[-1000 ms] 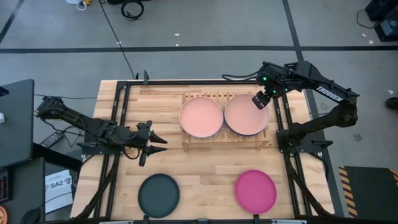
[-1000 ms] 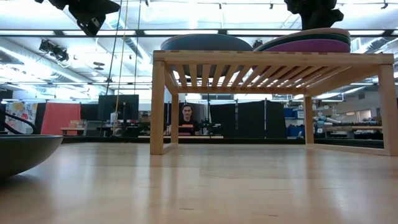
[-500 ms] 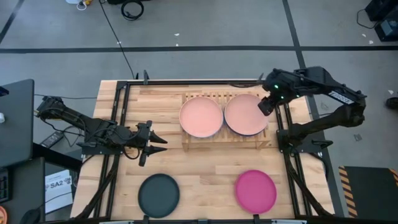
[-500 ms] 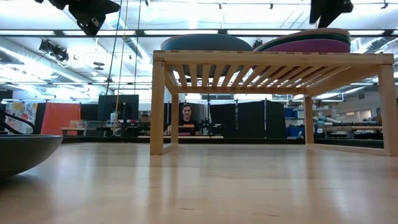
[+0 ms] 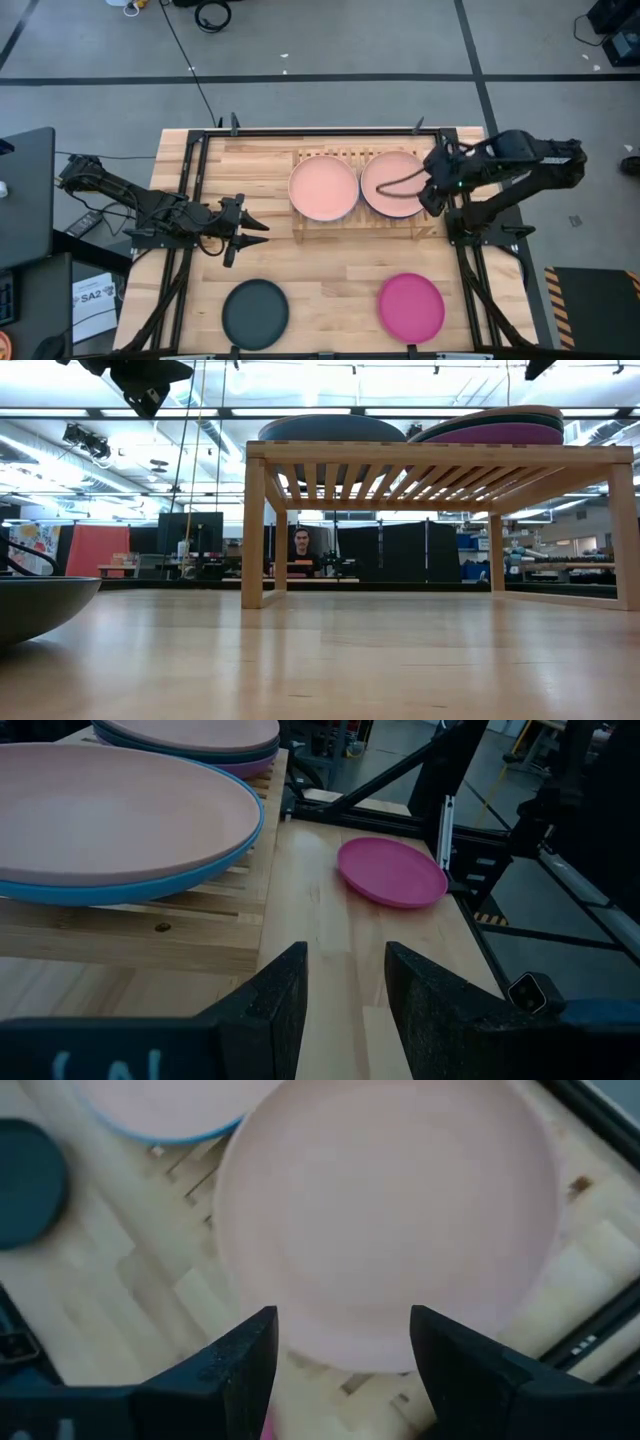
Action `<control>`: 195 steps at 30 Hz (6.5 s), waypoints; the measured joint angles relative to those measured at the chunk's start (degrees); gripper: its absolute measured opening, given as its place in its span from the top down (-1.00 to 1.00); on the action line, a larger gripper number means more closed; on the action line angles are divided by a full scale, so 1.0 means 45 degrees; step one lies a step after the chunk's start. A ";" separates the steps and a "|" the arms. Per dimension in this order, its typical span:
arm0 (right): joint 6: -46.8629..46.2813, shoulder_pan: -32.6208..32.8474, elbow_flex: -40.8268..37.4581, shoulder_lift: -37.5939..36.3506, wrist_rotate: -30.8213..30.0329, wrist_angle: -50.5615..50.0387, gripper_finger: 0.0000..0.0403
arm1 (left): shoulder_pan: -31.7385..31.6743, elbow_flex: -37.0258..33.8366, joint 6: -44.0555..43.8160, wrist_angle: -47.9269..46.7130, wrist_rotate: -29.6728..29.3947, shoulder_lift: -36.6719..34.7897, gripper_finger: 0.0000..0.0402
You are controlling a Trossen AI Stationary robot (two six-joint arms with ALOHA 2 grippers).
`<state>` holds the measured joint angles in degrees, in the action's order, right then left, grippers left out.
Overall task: Place and stack plates onto a shelf
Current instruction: Stack the pink plate on top of the left brown plate on the shelf
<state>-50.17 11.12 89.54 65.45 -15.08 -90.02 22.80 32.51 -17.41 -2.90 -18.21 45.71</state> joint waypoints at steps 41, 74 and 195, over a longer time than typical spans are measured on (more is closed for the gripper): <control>-0.1755 0.8047 0.0005 0.8764 -0.1314 0.2856 -0.15 | 0.0000 0.0000 -0.0006 -0.0443 0.0003 0.0005 0.29; 0.4096 0.5984 -0.3382 0.9966 0.1449 0.5926 -0.12 | 0.0001 0.0000 -0.0006 -0.0660 0.0003 0.0010 0.29; -0.6291 0.2975 0.0311 0.9976 -0.2790 0.8851 0.91 | 0.1502 -0.0005 -0.6363 -0.0359 -0.0143 0.2773 0.29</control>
<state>-78.48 24.51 90.94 110.34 -27.63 -50.19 29.56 32.49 -46.04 -4.51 -18.85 58.19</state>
